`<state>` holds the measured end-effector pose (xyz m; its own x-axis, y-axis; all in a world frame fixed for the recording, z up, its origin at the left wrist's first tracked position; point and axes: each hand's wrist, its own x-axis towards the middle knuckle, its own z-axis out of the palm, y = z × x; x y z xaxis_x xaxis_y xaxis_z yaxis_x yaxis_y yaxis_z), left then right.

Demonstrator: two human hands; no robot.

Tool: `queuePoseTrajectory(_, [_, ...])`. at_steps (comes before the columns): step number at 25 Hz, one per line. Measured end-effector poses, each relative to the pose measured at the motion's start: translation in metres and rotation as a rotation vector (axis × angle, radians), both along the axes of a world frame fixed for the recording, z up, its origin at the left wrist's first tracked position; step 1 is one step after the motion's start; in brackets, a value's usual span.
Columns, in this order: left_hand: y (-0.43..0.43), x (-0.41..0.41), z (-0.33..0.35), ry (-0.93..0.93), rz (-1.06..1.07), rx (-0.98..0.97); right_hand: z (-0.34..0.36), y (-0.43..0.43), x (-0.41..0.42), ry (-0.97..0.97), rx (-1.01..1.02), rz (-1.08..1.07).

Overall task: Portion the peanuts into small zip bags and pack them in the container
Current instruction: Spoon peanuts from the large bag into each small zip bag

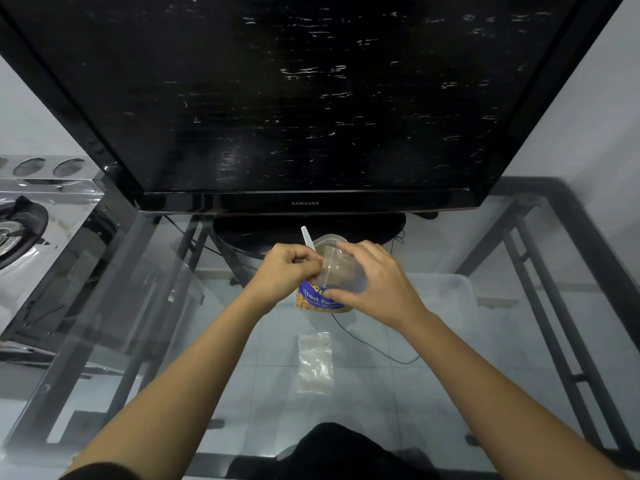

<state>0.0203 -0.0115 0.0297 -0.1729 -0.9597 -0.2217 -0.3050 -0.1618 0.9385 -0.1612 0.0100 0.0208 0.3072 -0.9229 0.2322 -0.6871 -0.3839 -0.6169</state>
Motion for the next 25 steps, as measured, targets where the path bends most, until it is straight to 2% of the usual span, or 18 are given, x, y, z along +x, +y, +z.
queuePoseTrajectory(4, [-0.004, -0.002, -0.002, -0.01, -0.017, -0.008, -0.004, -0.004, 0.0, 0.016, -0.005, -0.015])
queuePoseTrajectory(12, [-0.004, -0.003, -0.001, 0.016, -0.051, -0.012, -0.008, -0.004, 0.001, -0.095, -0.012, -0.041])
queuePoseTrajectory(14, [-0.002, -0.005, 0.0, -0.018, 0.054, -0.127, -0.011, -0.001, 0.0, -0.225, 0.039, -0.106])
queuePoseTrajectory(16, [-0.009, -0.001, -0.003, -0.171, 0.298, -0.257, -0.016, 0.002, -0.005, -0.372, 0.106, -0.205])
queuePoseTrajectory(18, [-0.023, 0.004, -0.004, -0.288, 0.394, -0.208, -0.019, 0.003, -0.011, -0.448, 0.181, -0.273])
queuePoseTrajectory(20, [-0.036, 0.004, -0.006, -0.303, 0.286, -0.112, -0.024, 0.003, -0.013, -0.461, 0.253, -0.294])
queuePoseTrajectory(22, [-0.04, 0.0, -0.004, -0.292, 0.175, -0.145, -0.027, 0.004, -0.013, -0.45, 0.289, -0.294])
queuePoseTrajectory(25, [-0.037, -0.003, 0.003, -0.461, 0.033, -0.215, -0.027, 0.004, -0.014, -0.454, 0.327, -0.275])
